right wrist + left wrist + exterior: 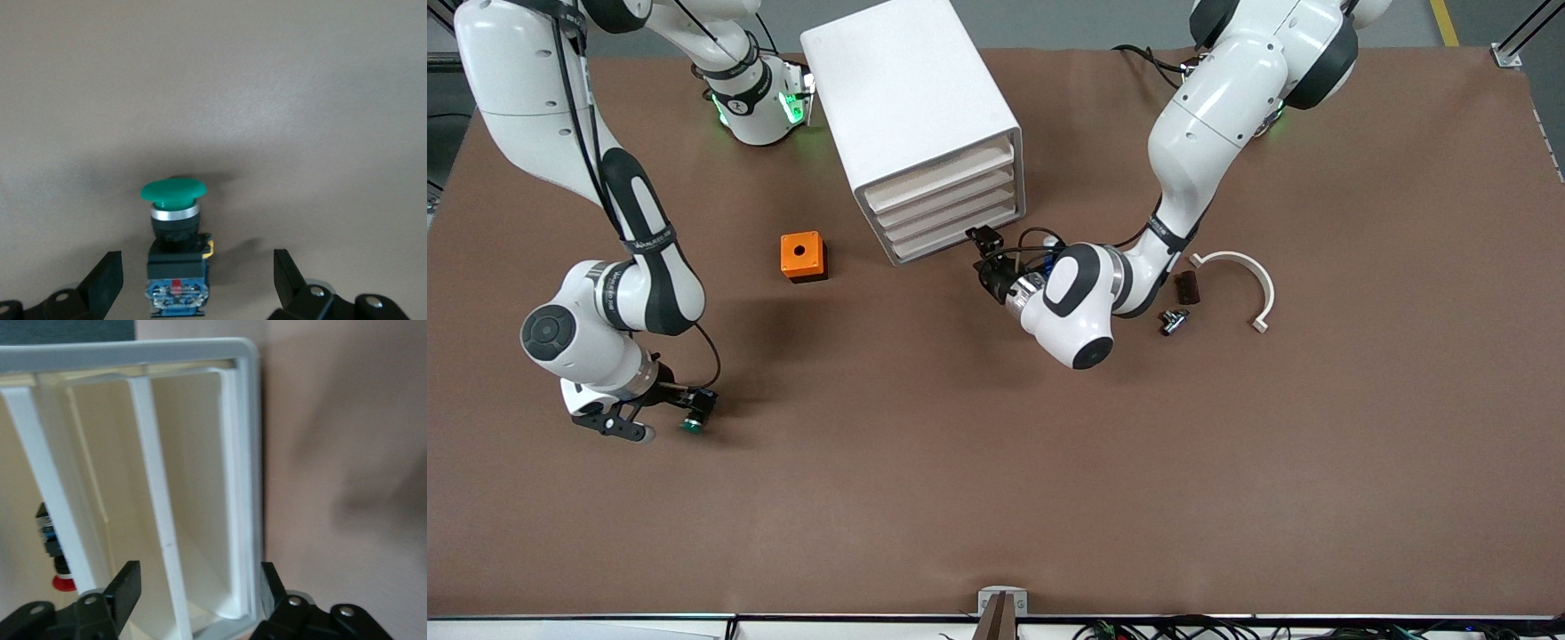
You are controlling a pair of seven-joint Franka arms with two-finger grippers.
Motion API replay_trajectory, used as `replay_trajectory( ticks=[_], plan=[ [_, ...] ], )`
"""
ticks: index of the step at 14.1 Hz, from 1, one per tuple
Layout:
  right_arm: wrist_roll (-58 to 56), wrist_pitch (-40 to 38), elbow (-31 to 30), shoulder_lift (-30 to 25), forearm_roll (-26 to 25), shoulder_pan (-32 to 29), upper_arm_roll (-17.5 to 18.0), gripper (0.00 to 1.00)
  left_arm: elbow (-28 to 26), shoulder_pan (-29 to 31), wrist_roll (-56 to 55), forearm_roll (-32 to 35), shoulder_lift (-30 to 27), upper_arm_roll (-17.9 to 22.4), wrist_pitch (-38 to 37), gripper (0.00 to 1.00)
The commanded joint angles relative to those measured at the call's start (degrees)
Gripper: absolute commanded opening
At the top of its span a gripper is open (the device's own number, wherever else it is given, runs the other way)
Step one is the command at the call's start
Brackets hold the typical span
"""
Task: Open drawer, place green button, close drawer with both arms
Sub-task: 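Grasp the drawer front with the left gripper while the right gripper grasps the button, then pull the drawer open with the left gripper while the right gripper lifts the button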
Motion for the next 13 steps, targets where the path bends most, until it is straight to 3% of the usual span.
replay_trajectory(
  ticks=[1,5,7,10,13],
  plan=[
    [0.83,0.41,-0.30,0.47,1.45,0.68,0.43,1.00,1.00,-2.02,-1.62,-2.45,1.46,-0.01,-1.84,0.75],
    [0.83,0.23,-0.30,1.18,1.89,0.95,0.43,0.99,1.00,-2.73,-1.54,-5.00,2.79,0.07,-1.93,0.60],
    [0.74,-0.03,-0.30,1.27,1.89,0.95,0.34,0.91,1.00,-3.43,-1.54,-5.09,2.79,0.07,-1.93,0.46],
    [0.74,-0.29,-0.38,1.27,1.89,1.03,0.34,0.63,1.00,-3.70,-1.45,-5.18,3.05,-0.10,-1.93,0.43],
    [0.83,-1.17,-0.30,1.27,1.89,1.30,0.43,0.11,1.00,-4.49,-1.54,-6.76,3.05,-0.10,-2.01,0.43]
  ],
)
